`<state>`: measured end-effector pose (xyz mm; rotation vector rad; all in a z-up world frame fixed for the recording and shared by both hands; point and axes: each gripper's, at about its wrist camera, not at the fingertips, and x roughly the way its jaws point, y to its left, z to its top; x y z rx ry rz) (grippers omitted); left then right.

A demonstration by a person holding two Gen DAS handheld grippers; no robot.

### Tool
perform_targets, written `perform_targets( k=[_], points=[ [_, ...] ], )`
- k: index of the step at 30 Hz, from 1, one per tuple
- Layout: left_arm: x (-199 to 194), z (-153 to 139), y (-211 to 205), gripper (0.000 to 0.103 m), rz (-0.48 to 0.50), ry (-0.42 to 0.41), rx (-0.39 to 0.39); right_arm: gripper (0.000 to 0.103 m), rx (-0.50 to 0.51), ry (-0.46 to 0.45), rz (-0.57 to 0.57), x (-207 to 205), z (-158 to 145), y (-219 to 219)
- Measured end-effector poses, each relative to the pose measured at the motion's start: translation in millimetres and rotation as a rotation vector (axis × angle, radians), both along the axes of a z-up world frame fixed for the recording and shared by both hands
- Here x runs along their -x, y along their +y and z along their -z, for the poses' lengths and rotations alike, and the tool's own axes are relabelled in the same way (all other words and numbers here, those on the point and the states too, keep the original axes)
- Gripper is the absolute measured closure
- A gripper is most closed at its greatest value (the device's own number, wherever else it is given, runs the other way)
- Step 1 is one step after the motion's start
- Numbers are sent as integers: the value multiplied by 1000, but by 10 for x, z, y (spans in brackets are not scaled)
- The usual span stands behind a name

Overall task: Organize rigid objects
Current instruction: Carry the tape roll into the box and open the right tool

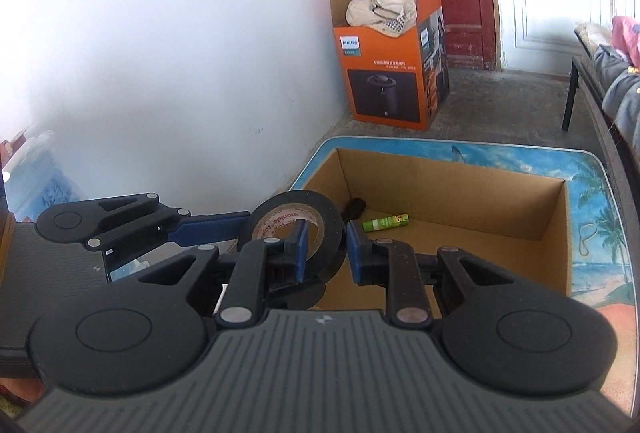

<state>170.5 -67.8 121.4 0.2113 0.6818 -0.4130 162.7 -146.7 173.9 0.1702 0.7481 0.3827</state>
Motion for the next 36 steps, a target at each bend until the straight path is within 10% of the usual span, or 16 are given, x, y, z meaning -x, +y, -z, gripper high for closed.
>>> perform_targets(
  k=[12,24,36],
  points=[
    [-1181,816,55,38,-17,432,-131,81,-148,468,-55,-1214,1132,-117],
    [-1344,1080,-181,38,10,495,-330,79,-176,643,-108,-1632,1680,-24],
    [-1323,1036,-228,36,19,491,-338,78,-189,702,-155,-1653,1848,163]
  ],
)
